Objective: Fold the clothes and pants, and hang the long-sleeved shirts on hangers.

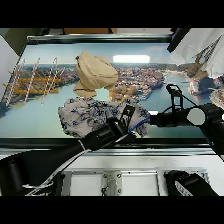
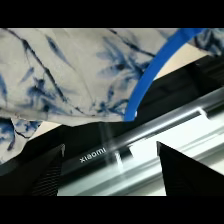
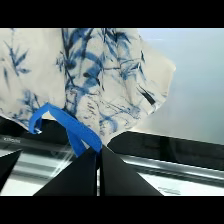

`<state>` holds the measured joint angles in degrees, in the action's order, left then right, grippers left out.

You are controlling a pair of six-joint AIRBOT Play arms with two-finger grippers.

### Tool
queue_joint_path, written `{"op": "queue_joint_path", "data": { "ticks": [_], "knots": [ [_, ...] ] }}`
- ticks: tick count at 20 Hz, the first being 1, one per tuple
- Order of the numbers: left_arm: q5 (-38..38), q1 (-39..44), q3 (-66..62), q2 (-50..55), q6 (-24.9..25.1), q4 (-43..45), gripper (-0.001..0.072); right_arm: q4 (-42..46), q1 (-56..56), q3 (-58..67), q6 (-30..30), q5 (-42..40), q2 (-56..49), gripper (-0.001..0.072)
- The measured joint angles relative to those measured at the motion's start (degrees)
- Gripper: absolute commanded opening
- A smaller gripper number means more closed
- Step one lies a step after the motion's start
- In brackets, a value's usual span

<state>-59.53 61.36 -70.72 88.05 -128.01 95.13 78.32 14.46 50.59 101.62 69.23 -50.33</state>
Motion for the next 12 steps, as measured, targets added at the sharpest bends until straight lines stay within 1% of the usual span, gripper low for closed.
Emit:
{"op": "queue_joint_path", "data": {
  "ticks": [4, 12],
  "knots": [
    [-2.2, 2.1, -3.1, 4.7, -4.0, 5.6, 0.0622, -1.4, 0.0, 0.0, 0.3, 0.1, 1.9, 0.0016],
    [-3.8, 1.1, -3.2, 8.0, -8.2, 8.2, 0.0621, -2.0, 0.0, 0.0, 0.4, 0.2, 5.3, 0.0017]
  ]
}}
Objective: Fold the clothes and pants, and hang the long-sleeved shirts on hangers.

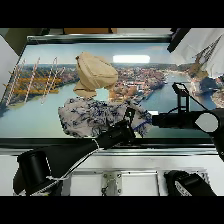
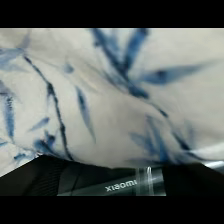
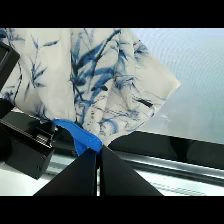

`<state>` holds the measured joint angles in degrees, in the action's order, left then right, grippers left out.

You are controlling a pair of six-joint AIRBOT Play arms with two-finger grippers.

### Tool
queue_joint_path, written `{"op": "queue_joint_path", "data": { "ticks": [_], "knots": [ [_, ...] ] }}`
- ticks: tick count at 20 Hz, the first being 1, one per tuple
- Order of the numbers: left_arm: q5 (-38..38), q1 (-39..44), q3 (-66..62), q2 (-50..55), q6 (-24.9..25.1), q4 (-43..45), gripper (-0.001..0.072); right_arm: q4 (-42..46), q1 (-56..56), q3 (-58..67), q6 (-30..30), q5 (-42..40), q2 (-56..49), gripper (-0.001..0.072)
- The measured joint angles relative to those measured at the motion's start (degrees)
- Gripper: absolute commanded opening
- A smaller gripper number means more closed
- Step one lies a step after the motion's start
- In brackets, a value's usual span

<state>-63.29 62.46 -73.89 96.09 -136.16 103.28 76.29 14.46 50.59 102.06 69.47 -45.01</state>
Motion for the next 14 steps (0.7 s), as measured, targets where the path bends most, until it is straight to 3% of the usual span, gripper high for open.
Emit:
{"op": "queue_joint_path", "data": {
  "ticks": [3, 4, 5, 6, 7, 9, 10, 14],
  "knots": [
    [-1.1, -1.0, 1.1, 0.2, -1.1, 0.1, 0.0619, 0.0, 0.0, 0.0, 0.0, 0.0, 0.4, 0.0016],
    [-1.3, -1.2, 1.3, 0.2, -1.3, 0.2, 0.0505, 0.0, 0.0, 0.0, 0.0, 0.0, 0.4, 0.0017],
    [-1.4, -1.4, 1.4, 0.2, -1.4, 0.2, 0.0294, 0.0, 0.0, 0.0, 0.0, 0.0, 0.5, 0.0016],
    [-1.6, -1.4, 1.2, 0.2, -1.6, 0.2, 0.0145, 0.0, 0.0, 0.0, 0.0, 0.0, 0.5, 0.0017],
    [-1.7, -1.5, 1.0, 0.1, -1.6, 0.3, 0.0108, 0.0, 0.0, 0.0, 0.0, 0.0, 0.5, 0.0016],
    [-1.6, -1.8, 0.8, -0.6, -1.6, 0.8, 0.0104, 0.0, 0.0, 0.0, 0.0, 0.0, 0.5, 0.0016],
    [-1.3, -2.0, 0.7, -1.1, -1.6, 1.2, 0.0016, 0.0, 0.0, 0.0, 0.0, 0.0, 0.5, 0.0016],
    [-1.2, -4.3, 0.6, -5.5, -0.1, 2.8, 0.0016, 0.1, 0.0, 0.0, -0.3, 0.0, 0.5, 0.0016]
  ]
}}
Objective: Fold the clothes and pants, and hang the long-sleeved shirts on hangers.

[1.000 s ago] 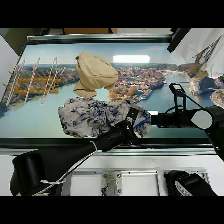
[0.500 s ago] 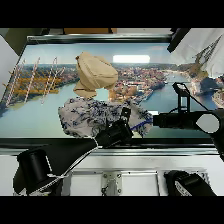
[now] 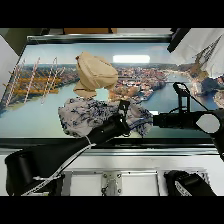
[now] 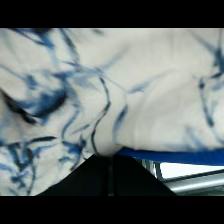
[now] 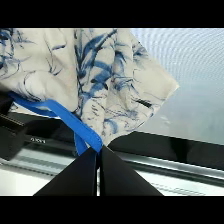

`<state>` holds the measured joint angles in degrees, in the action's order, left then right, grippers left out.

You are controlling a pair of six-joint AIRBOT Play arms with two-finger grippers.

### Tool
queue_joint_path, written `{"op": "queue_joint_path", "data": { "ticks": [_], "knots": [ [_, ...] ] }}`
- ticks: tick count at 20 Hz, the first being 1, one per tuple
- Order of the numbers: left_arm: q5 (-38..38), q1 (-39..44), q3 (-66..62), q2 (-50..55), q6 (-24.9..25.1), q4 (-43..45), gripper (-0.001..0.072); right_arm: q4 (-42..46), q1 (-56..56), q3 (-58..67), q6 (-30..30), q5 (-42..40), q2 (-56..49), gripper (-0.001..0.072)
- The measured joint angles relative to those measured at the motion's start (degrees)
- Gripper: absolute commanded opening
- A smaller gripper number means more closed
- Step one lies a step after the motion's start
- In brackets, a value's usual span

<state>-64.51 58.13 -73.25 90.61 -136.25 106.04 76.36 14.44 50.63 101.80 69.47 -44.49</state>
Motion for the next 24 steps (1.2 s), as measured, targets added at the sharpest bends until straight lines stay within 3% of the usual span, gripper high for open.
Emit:
{"op": "queue_joint_path", "data": {
  "ticks": [4, 8, 15, 18, 21, 24],
  "knots": [
    [-1.0, -4.0, -3.8, -8.5, 7.3, 0.5, 0.0016, 1.5, -0.1, 4.7, -2.9, 1.8, -0.3, 0.0016],
    [-4.0, -6.2, -17.7, -17.8, 16.0, 0.5, 0.0016, 3.6, -0.1, 21.6, -6.5, 9.0, -3.0, 0.0016],
    [-6.2, 0.6, -40.3, -26.6, 21.9, 0.4, 0.0016, 4.4, -0.1, 53.7, -7.7, 23.0, -10.4, 0.0015],
    [-9.7, 0.6, -37.9, -28.3, 22.1, 0.4, 0.0015, 4.5, -0.1, 58.0, -6.2, 27.6, -12.9, 0.0016],
    [-14.8, -4.9, -29.7, -28.9, 21.8, -1.0, 0.0016, 4.4, -0.1, 56.9, -5.6, 30.8, -15.5, 0.0015],
    [-16.1, -14.2, -17.3, -29.2, 23.3, -10.2, 0.0016, 4.0, 0.1, 49.1, -4.7, 32.2, -16.5, 0.0016]
  ]
}}
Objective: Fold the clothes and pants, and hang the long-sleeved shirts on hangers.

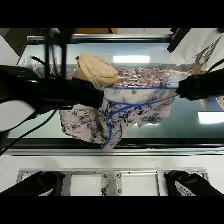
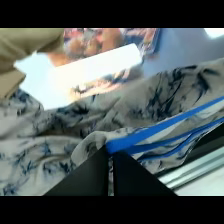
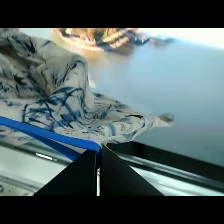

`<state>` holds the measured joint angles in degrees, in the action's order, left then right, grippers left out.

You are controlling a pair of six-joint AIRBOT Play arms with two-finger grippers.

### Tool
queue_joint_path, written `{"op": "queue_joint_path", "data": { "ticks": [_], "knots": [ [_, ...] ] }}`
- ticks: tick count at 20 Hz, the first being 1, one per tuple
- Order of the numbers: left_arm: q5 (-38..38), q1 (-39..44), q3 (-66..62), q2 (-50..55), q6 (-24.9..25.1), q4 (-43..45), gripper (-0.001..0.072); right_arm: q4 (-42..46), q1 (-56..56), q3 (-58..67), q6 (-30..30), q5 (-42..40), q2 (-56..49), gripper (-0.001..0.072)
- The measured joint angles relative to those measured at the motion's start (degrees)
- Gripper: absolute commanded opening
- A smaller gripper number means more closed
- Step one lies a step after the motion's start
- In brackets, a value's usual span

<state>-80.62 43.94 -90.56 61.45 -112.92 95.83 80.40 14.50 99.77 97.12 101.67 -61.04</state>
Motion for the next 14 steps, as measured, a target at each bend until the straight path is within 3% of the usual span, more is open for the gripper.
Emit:
{"op": "queue_joint_path", "data": {
  "ticks": [6, 12, 13, 14],
  "knots": [
    [6.2, -14.5, 22.6, 0.3, 5.9, -18.3, 0.0016, 0.2, 4.1, -18.5, 3.5, -4.7, -0.2, 0.0016],
    [7.9, -17.6, 28.5, 4.3, 11.6, -25.3, 0.0023, 0.7, 7.0, -22.4, 6.5, -12.3, -2.5, 0.0017],
    [8.0, -17.7, 28.2, 4.9, 12.6, -25.9, 0.0254, 0.6, 7.1, -22.6, 6.8, -12.9, -2.7, 0.0017],
    [8.1, -17.8, 27.7, 5.5, 13.6, -26.3, 0.0559, 0.6, 7.2, -22.7, 7.0, -13.4, -2.9, 0.0017]
  ]
}}
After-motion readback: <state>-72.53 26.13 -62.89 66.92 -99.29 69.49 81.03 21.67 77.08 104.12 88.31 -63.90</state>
